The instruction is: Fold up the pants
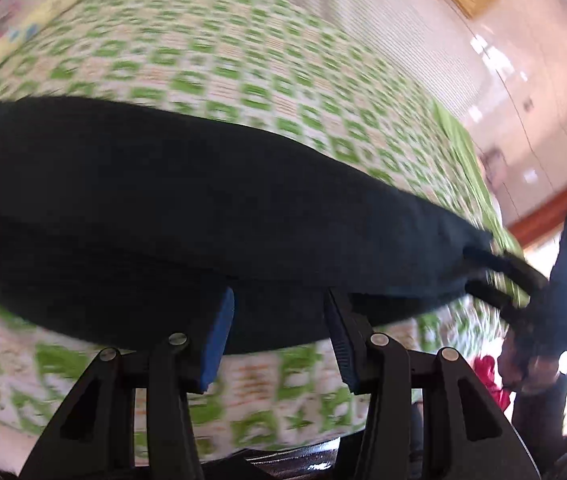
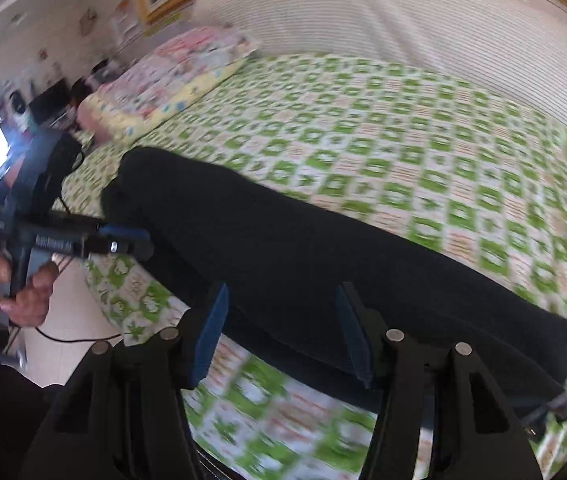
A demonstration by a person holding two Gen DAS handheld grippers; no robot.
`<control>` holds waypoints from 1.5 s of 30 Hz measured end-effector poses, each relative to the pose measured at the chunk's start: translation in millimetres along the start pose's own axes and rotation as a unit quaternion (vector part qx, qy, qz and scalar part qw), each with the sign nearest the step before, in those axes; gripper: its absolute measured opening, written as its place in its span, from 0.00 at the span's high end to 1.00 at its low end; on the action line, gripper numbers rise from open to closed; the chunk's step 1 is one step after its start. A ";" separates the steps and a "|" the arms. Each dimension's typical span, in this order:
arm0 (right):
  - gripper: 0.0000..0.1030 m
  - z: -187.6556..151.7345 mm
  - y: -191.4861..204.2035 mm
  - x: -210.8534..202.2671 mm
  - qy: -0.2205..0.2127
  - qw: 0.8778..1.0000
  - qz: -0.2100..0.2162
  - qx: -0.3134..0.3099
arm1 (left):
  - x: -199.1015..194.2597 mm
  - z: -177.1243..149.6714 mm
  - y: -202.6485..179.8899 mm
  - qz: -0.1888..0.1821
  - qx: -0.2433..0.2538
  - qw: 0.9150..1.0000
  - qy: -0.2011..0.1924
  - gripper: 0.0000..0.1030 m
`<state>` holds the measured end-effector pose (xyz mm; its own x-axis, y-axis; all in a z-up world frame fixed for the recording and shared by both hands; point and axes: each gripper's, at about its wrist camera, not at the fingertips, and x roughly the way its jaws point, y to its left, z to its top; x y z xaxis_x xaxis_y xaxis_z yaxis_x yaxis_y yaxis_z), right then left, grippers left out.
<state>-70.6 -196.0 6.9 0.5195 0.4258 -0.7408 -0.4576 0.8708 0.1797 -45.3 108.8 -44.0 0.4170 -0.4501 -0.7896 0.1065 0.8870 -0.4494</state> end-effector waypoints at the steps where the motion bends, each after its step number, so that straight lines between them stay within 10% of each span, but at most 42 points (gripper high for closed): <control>1: 0.45 3.7 9.8 9.1 0.004 1.000 0.005 -0.012 | -5.2 2.6 13.6 0.002 -0.017 1.000 -0.005 0.54; 15: 0.45 15.3 62.7 83.5 0.067 0.992 0.027 -0.104 | -30.1 25.4 119.2 0.050 -0.149 0.987 -0.039 0.54; 25: 0.45 15.4 75.6 118.8 0.100 0.978 -0.034 -0.181 | -22.7 46.9 148.1 0.059 -0.223 0.971 -0.057 0.65; 28: 0.60 17.7 72.4 121.8 0.097 0.979 -0.041 -0.176 | -18.9 54.6 150.4 0.062 -0.224 0.971 -0.061 0.83; 30: 0.90 20.9 68.7 120.4 0.096 0.981 -0.033 -0.166 | -22.7 56.1 145.5 0.062 -0.213 0.973 -0.070 0.88; 45: 0.93 13.5 71.5 67.7 0.067 0.989 0.026 -0.133 | -67.5 0.6 114.1 0.070 -0.148 0.983 -0.085 0.91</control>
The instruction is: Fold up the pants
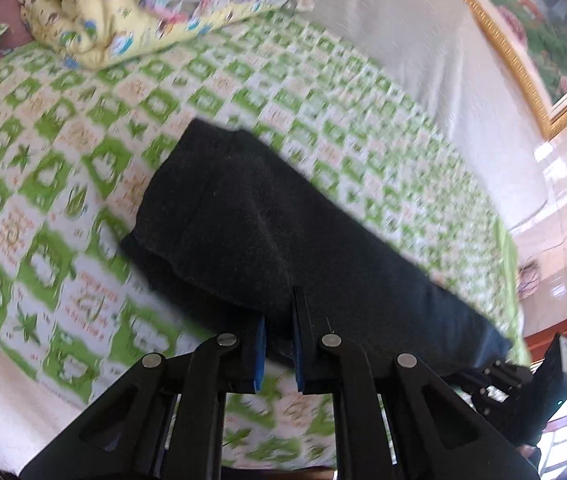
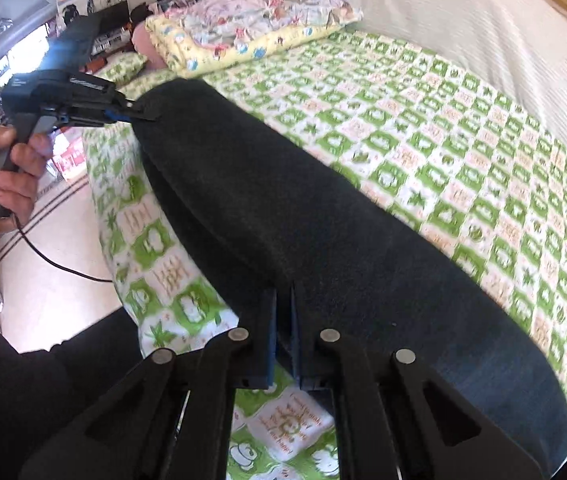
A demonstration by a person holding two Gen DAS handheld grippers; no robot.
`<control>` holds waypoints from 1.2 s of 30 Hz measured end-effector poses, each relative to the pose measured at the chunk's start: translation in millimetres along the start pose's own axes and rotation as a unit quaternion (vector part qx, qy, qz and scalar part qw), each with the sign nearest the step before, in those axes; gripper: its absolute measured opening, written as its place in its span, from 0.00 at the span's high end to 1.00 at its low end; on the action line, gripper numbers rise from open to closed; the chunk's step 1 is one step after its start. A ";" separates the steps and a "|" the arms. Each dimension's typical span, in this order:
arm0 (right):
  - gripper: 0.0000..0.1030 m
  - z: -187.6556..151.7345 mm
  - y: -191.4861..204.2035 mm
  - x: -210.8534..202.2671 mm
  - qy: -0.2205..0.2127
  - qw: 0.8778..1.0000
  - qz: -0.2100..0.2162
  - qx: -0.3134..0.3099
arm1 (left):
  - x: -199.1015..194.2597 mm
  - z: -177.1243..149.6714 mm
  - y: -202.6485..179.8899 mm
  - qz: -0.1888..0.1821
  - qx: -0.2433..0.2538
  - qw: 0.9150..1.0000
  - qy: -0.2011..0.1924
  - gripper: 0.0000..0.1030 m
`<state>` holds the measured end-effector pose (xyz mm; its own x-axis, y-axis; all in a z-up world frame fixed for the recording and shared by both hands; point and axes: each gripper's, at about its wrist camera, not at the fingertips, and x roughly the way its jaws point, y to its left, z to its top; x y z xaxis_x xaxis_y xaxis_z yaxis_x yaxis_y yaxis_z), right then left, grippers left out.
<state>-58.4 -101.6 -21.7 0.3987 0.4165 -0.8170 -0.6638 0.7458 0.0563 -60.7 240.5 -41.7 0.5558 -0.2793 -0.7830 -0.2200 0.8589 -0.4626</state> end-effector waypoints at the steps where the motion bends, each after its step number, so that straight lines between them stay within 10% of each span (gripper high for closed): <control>1: 0.93 -1.5 2.6 4.3 0.006 1.000 -0.001 -0.001 | 4.5 -3.9 4.4 0.003 -0.003 1.000 0.007 0.91; 10: 0.85 -19.1 3.4 42.0 0.046 0.999 0.001 0.030 | 15.6 -16.6 11.6 0.022 0.019 0.999 0.019 0.81; 14: 0.61 -21.4 3.6 27.6 0.031 0.998 0.016 0.051 | -9.0 -21.6 -3.7 0.029 0.060 0.998 0.015 0.76; 24: 0.58 -65.4 -21.9 -40.3 -0.017 0.987 -0.042 0.153 | 7.6 -26.0 -102.7 -0.043 0.161 0.985 0.038 0.70; 36: 0.58 -157.0 -105.3 -131.8 -0.073 0.916 -0.159 0.362 | 85.4 -52.6 -295.3 -0.121 0.349 0.920 0.131 0.64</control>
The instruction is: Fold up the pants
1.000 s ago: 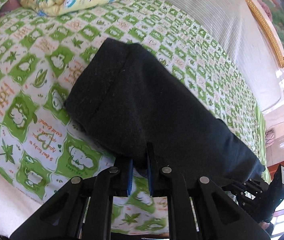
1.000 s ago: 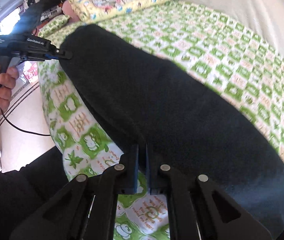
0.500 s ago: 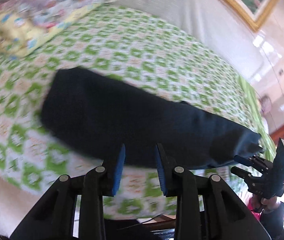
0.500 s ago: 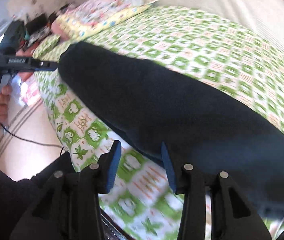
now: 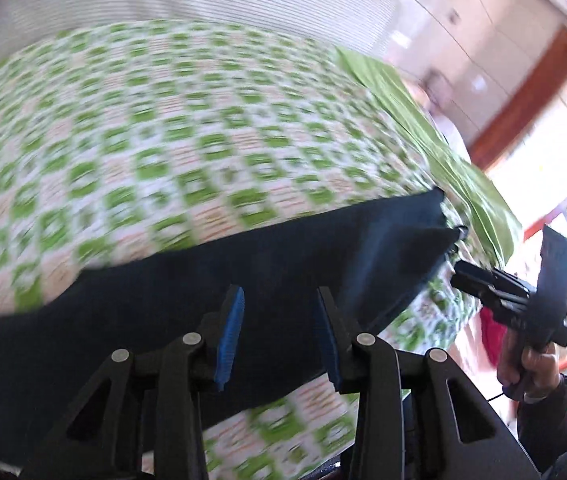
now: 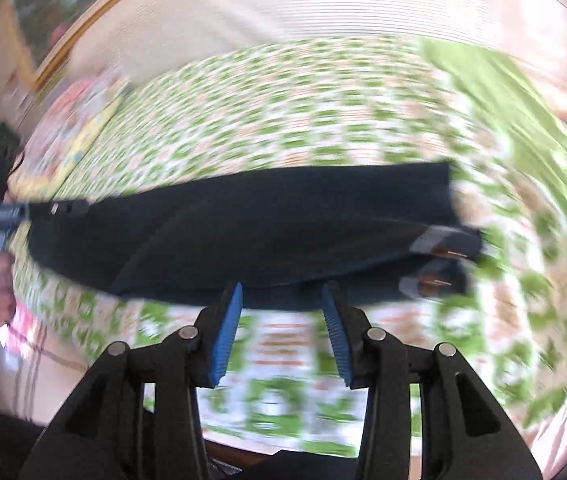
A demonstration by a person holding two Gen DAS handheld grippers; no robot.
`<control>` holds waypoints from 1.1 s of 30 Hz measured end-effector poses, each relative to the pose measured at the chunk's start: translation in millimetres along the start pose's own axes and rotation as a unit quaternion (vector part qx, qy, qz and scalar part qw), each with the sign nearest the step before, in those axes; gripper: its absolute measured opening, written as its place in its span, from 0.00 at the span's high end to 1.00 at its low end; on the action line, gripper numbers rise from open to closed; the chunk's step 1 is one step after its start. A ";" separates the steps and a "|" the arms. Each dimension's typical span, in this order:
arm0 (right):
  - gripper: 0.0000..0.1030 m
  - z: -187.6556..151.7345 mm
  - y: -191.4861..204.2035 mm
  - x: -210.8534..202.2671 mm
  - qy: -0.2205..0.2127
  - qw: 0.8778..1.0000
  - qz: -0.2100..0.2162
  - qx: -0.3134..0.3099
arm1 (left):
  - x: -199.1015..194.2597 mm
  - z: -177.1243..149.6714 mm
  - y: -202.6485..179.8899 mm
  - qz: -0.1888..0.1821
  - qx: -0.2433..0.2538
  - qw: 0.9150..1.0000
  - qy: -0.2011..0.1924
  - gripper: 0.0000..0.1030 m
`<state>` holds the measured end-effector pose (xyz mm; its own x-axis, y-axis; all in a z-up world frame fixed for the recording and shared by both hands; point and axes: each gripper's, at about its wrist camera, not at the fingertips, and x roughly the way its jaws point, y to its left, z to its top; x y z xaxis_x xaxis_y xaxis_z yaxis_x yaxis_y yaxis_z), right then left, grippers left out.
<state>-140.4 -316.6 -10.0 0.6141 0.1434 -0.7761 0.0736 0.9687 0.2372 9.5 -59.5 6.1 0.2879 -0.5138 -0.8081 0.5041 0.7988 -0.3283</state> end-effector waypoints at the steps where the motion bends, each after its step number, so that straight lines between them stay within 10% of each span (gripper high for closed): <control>1: 0.58 0.3 -11.2 -1.9 -0.002 1.000 -0.007 0.025 | 7.2 7.2 -9.5 -0.005 0.010 1.000 0.005 0.64; 20: 0.59 3.0 -90.8 27.0 -0.036 0.965 0.054 0.256 | 119.6 100.7 -119.7 -0.021 0.179 0.978 0.107 0.59; 23: 0.94 2.7 -93.6 24.1 -0.046 0.963 0.068 0.256 | 128.7 106.2 -129.6 -0.025 0.197 0.973 0.120 0.59; 33: 0.76 -20.5 -105.3 12.5 -0.006 0.961 0.063 0.269 | 190.7 102.9 -176.6 -0.028 0.268 0.946 0.184 0.54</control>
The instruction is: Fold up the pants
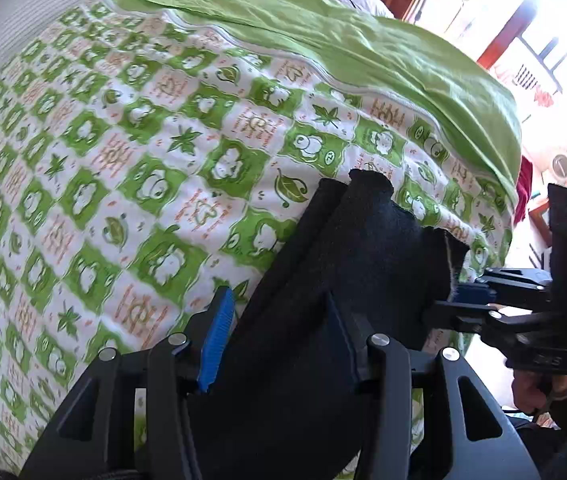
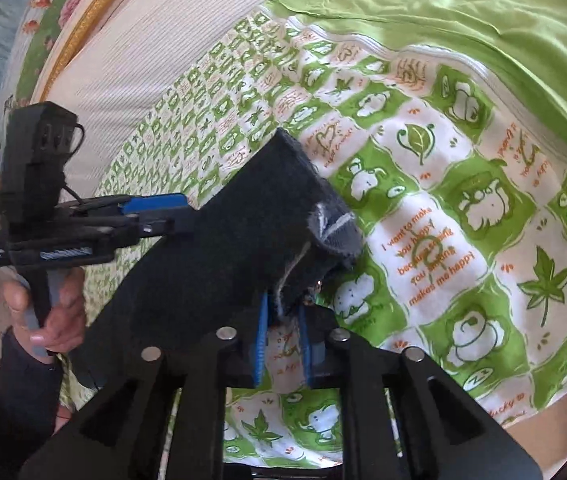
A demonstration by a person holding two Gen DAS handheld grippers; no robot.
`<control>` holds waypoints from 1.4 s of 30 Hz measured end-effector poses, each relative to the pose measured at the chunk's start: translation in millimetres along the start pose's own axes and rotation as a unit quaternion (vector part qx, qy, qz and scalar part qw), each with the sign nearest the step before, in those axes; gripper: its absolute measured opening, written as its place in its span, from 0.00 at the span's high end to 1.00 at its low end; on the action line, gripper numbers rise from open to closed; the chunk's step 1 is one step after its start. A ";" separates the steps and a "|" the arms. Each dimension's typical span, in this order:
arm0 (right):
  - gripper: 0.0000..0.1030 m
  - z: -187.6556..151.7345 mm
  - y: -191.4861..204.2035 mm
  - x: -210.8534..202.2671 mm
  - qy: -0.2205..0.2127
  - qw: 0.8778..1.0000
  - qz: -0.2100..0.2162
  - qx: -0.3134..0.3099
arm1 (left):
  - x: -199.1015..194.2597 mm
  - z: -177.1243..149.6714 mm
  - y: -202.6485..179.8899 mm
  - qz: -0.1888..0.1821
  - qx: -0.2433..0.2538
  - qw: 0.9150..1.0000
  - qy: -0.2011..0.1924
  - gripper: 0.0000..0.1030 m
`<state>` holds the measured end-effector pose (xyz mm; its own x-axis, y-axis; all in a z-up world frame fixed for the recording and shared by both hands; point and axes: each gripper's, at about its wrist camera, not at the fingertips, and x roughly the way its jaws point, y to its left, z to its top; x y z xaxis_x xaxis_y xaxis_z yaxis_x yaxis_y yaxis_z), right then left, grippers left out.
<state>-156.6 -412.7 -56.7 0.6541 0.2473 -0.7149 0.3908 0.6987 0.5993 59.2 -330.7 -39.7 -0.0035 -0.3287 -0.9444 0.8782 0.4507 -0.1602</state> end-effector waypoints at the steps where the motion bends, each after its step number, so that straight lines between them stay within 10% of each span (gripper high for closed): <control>1: 0.71 0.4 -2.2 -2.0 -0.004 1.000 0.003 0.012 | 2.9 2.1 -1.6 -0.002 0.003 1.000 0.003 0.54; 10: 0.58 1.4 -19.2 -15.1 -0.049 0.998 0.003 0.036 | 33.1 32.2 -12.2 -0.051 0.026 0.998 0.027 0.55; 17: 0.58 0.4 -27.6 -2.5 -0.059 0.996 0.040 0.055 | 38.5 45.8 -3.2 -0.104 0.007 0.994 0.022 0.82; 20: 0.77 4.2 -24.4 1.5 -0.059 0.996 0.047 0.055 | 33.5 41.7 -1.9 -0.106 0.000 0.994 0.011 0.87; 42: 0.87 -7.6 112.2 -17.7 -0.052 0.969 0.206 -0.128 | -136.0 -85.6 25.0 -0.092 -0.084 0.976 -0.180 0.89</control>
<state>-129.3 -333.6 20.5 0.7871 0.4811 -0.3860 -0.0818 0.7017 0.7078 40.7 -203.8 60.2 0.0403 -0.6735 -0.7381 0.7869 0.4766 -0.3919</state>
